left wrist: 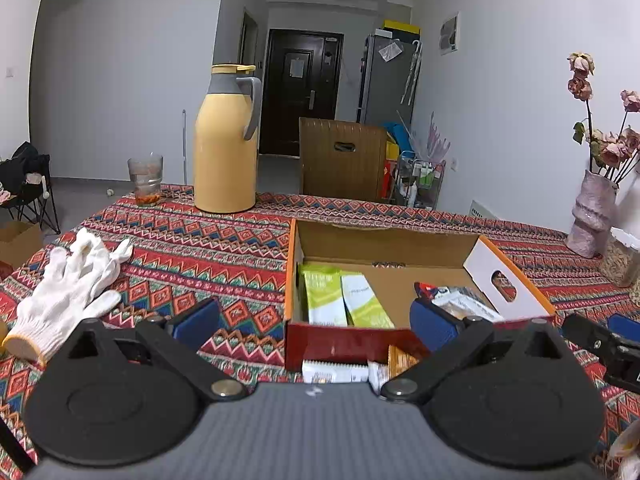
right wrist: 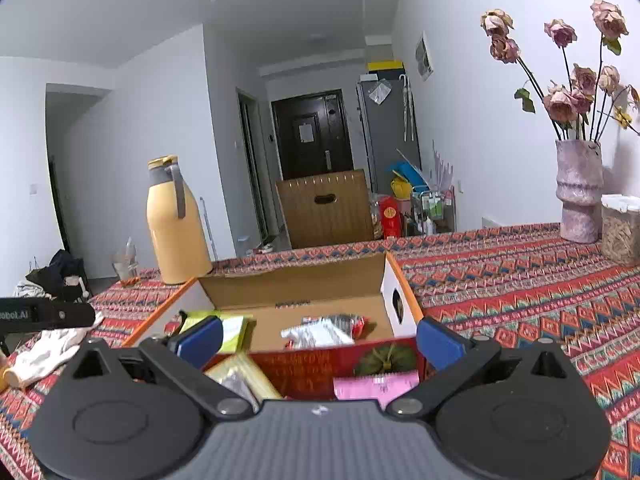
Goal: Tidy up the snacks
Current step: 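Lift both open grippers away from the box toward the snack pile, then grasp the pink packet with the right gripper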
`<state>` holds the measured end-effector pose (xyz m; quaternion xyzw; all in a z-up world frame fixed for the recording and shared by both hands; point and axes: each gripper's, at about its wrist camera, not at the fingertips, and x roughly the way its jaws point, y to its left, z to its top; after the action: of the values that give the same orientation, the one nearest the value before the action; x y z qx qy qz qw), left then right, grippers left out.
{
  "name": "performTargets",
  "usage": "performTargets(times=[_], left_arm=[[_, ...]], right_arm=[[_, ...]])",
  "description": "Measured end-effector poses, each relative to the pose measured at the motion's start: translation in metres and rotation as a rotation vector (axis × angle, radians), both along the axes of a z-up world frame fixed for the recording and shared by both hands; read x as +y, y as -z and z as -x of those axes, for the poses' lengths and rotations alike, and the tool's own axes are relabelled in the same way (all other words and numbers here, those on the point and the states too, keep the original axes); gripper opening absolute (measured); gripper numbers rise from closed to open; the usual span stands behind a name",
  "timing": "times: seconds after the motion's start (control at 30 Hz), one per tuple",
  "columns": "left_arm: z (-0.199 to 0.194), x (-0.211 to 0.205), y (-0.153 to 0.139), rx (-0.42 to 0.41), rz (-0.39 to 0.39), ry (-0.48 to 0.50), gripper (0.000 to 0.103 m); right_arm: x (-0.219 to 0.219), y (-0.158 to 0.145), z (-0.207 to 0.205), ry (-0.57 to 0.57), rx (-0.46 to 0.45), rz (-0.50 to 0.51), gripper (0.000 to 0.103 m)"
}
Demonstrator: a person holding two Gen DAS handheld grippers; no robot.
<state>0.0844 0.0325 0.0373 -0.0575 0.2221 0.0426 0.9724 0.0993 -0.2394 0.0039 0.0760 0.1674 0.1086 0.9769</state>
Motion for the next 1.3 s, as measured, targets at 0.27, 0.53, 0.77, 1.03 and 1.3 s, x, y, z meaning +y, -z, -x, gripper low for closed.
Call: performTargets(times=[0.27, 0.53, 0.77, 1.03, 1.3], left_arm=[[0.020, 0.006, 0.011, 0.028, 0.007, -0.003, 0.103], [0.034, 0.008, 0.025, 0.058, 0.008, 0.024, 0.103], [0.047, 0.010, 0.038, 0.086, 0.009, 0.038, 0.103], [0.049, 0.010, 0.038, 0.082, 0.016, 0.049, 0.103], [0.041, 0.017, 0.039, 0.090, 0.040, 0.050, 0.103]], right_arm=[[-0.001, 0.013, 0.023, -0.008, 0.040, 0.007, 0.103], [-0.006, 0.026, 0.040, 0.002, 0.083, 0.025, 0.103], [-0.012, 0.040, 0.053, 0.014, 0.128, 0.049, 0.103], [-0.012, 0.042, 0.047, 0.024, 0.143, 0.060, 0.103], [-0.012, 0.041, 0.021, 0.018, 0.165, 0.094, 0.103]])
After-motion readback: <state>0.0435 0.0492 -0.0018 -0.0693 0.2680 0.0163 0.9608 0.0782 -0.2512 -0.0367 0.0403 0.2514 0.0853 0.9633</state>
